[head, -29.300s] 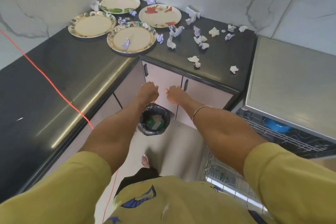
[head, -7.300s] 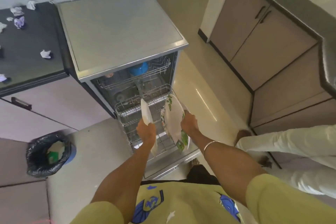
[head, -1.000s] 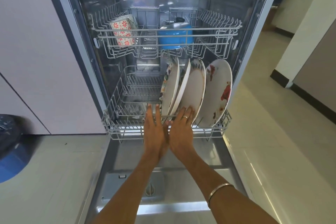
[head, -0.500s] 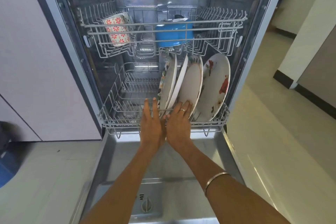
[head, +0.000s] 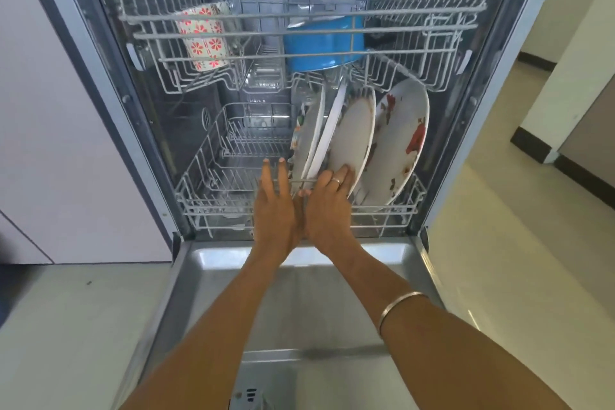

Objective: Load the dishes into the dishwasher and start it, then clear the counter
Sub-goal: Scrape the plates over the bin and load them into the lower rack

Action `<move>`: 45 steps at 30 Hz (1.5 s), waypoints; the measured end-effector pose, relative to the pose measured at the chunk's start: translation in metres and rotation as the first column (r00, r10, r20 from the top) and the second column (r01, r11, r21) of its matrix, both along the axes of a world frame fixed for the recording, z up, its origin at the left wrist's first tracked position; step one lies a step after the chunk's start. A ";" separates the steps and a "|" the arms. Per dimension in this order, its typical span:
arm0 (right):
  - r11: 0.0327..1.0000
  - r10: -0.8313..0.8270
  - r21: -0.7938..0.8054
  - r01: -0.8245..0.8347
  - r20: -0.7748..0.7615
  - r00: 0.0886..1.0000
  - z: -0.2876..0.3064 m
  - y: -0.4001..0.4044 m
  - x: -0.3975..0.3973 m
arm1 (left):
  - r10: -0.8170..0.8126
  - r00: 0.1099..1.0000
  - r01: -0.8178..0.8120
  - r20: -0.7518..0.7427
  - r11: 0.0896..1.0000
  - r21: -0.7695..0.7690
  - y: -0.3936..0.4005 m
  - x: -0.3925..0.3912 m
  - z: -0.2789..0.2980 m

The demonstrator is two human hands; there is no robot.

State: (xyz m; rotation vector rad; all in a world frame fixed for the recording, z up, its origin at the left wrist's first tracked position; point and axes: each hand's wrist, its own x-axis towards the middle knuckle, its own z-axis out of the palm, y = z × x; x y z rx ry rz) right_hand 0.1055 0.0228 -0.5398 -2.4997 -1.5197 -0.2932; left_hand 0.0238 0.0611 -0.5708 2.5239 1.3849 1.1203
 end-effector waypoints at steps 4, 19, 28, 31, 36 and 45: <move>0.998 0.004 -0.063 0.007 0.169 0.986 0.002 0.018 0.009 | 0.014 1.000 -0.016 -0.022 0.997 -0.078 0.018 0.008 0.004; 0.998 -0.004 -0.064 0.026 0.318 0.948 -0.003 0.031 0.017 | 0.091 0.996 -0.093 -0.026 0.992 -0.090 0.043 0.021 -0.011; 0.988 0.048 -0.152 0.004 0.337 0.940 0.005 0.025 0.019 | 0.013 0.999 -0.021 -0.047 0.986 -0.166 0.038 0.016 -0.001; 0.985 0.061 -0.171 0.003 0.367 0.928 0.005 0.023 0.017 | 0.002 0.999 -0.013 -0.051 0.978 -0.210 0.037 0.014 0.003; 0.968 0.081 -0.248 0.040 0.458 0.885 0.011 0.018 0.018 | -0.002 0.998 -0.015 -0.066 0.964 -0.264 0.033 0.015 0.009; 0.972 0.125 -0.233 -0.041 0.357 0.926 0.003 -0.009 0.014 | -0.077 0.959 -0.071 -0.272 0.865 -0.496 0.027 0.006 0.034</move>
